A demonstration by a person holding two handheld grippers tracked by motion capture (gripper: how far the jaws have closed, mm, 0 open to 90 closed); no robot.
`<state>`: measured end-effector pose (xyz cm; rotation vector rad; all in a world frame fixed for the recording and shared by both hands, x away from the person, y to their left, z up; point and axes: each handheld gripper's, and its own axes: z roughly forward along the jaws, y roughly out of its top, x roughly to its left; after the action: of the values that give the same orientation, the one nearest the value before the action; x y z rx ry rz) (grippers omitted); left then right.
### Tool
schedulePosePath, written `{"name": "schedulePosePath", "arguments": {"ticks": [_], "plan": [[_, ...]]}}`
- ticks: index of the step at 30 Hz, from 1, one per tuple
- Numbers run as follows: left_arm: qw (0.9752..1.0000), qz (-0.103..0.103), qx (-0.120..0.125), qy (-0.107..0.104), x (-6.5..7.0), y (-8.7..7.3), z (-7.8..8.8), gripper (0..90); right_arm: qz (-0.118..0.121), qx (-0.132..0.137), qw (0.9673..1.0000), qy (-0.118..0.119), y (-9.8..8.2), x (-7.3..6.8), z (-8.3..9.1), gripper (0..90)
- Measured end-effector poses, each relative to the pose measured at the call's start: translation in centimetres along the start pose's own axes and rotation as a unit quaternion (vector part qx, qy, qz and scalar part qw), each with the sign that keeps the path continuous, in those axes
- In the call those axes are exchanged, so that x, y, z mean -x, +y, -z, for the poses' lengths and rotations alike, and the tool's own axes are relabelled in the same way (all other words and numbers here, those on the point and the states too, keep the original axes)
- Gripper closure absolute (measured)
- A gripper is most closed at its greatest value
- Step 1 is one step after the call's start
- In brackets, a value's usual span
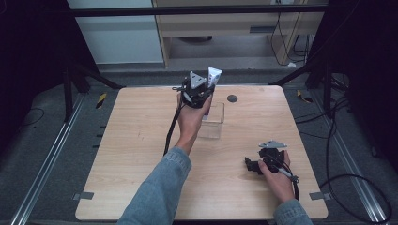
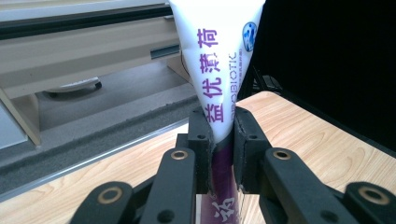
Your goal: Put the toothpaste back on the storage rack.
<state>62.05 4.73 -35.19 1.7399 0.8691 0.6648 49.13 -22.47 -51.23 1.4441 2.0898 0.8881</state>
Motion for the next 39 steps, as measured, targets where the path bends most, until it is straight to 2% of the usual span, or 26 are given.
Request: {"name": "schedulePosePath", "arguments": {"ticks": [14, 21, 26, 31, 39], "plan": [[0.9996, -0.020, -0.017, -0.005, 0.3, -1.1, -0.8, 78.9, -0.001, 0.002, 1.0000, 0.001, 0.0, 0.0, 0.0, 0.4], [0.9997, -0.006, -0.023, -0.005, 0.0, -1.8, -1.1, 78.8, -0.001, 0.002, 1.0000, 0.001, 0.0, 0.0, 0.0, 0.4], [0.9993, -0.016, -0.034, -0.003, -0.2, -2.5, -1.4, 78.8, -0.002, 0.002, 1.0000, 0.001, 0.0, 0.0, 0.0, 0.4], [0.9991, -0.009, -0.041, -0.004, -0.5, -3.0, -1.5, 78.8, -0.002, 0.002, 1.0000, 0.001, 0.0, 0.0, 0.0, 0.4], [0.9987, -0.017, -0.047, -0.005, -0.2, -3.4, -1.7, 78.7, -0.003, 0.001, 1.0000, 0.002, 0.0, 0.0, 0.0, 0.4]]}}
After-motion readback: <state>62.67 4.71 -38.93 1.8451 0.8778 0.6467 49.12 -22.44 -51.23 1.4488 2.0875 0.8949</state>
